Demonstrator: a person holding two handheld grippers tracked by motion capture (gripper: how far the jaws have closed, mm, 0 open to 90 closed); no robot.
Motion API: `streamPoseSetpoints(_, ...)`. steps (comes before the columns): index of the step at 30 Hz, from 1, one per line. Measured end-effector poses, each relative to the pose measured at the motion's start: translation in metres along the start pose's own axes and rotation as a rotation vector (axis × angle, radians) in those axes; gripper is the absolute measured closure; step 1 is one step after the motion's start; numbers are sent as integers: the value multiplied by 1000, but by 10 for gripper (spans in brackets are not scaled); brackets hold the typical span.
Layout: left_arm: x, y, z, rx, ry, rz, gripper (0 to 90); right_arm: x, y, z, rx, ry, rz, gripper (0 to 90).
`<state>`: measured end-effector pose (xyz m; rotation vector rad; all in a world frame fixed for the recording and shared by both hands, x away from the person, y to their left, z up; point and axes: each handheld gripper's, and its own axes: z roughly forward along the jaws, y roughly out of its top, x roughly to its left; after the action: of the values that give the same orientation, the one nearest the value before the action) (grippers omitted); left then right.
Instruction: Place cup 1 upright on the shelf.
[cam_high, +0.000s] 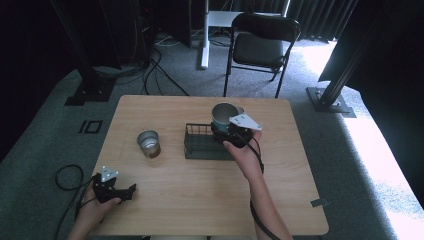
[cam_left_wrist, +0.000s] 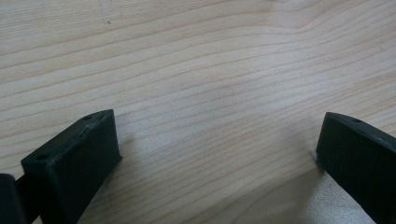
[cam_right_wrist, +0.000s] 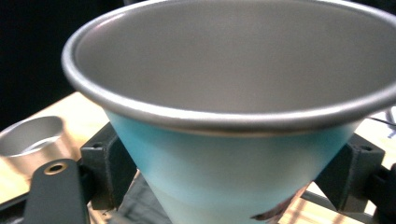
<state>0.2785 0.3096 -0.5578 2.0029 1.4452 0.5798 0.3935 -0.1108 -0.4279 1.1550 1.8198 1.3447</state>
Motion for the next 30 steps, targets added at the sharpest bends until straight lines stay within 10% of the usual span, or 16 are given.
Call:
streamPoseSetpoints(11, 0, 0, 0, 0, 0, 0, 3, -18, -21, 11, 75, -124, 67, 177)
streamPoseSetpoints(30, 0, 0, 0, 0, 0, 0, 3, -17, -47, 24, 138, -129, 87, 177)
